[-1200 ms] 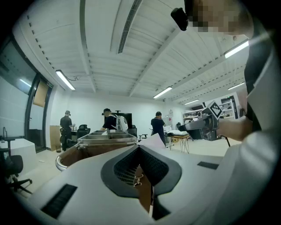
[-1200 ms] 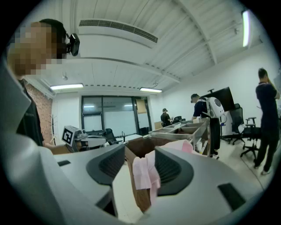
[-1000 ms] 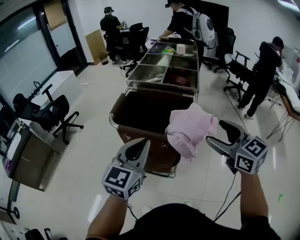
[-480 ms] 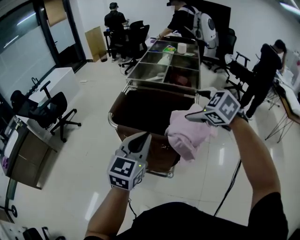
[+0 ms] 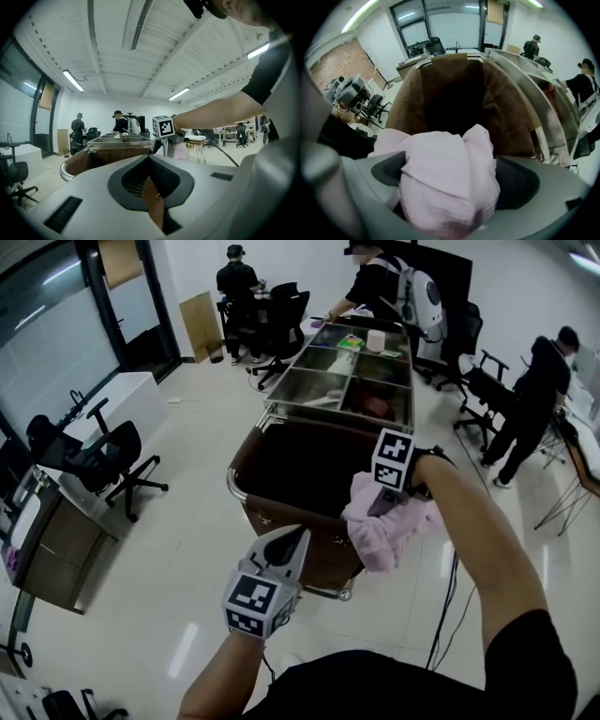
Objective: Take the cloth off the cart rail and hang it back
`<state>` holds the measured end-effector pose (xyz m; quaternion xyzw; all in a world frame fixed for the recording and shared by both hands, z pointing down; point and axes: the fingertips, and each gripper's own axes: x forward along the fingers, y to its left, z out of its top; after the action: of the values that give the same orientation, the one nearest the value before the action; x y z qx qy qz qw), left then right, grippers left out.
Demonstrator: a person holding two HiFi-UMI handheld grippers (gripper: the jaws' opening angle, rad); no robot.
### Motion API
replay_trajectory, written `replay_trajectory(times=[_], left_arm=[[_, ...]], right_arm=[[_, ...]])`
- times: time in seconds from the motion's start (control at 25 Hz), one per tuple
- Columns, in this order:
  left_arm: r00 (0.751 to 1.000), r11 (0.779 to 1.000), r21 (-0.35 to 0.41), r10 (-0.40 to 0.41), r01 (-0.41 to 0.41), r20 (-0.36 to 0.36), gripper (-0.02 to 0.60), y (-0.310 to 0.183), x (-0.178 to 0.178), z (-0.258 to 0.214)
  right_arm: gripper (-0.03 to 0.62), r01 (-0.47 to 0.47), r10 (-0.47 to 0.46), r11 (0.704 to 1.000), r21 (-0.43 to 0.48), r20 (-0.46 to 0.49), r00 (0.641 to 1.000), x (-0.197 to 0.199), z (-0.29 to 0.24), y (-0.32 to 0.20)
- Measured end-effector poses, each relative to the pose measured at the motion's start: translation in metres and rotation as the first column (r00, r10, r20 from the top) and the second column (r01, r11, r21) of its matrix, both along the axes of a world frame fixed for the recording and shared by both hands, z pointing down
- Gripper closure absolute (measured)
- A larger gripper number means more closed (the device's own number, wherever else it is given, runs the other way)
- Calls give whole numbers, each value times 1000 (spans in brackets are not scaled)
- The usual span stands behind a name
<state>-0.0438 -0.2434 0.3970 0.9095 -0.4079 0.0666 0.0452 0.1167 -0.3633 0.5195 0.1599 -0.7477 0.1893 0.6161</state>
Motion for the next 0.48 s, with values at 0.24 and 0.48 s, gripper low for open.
replay_trajectory(times=[0.24, 0.48], left_arm=[[1000, 1000, -20, -15, 15, -12, 581, 6, -9, 9], [1000, 1000, -29, 3, -3, -2, 581, 16, -5, 14]], right_arm=[[-11, -13, 13, 1000, 3, -236, 972, 12, 26, -7], [334, 71, -41, 994, 77, -340, 940, 4, 24, -10]])
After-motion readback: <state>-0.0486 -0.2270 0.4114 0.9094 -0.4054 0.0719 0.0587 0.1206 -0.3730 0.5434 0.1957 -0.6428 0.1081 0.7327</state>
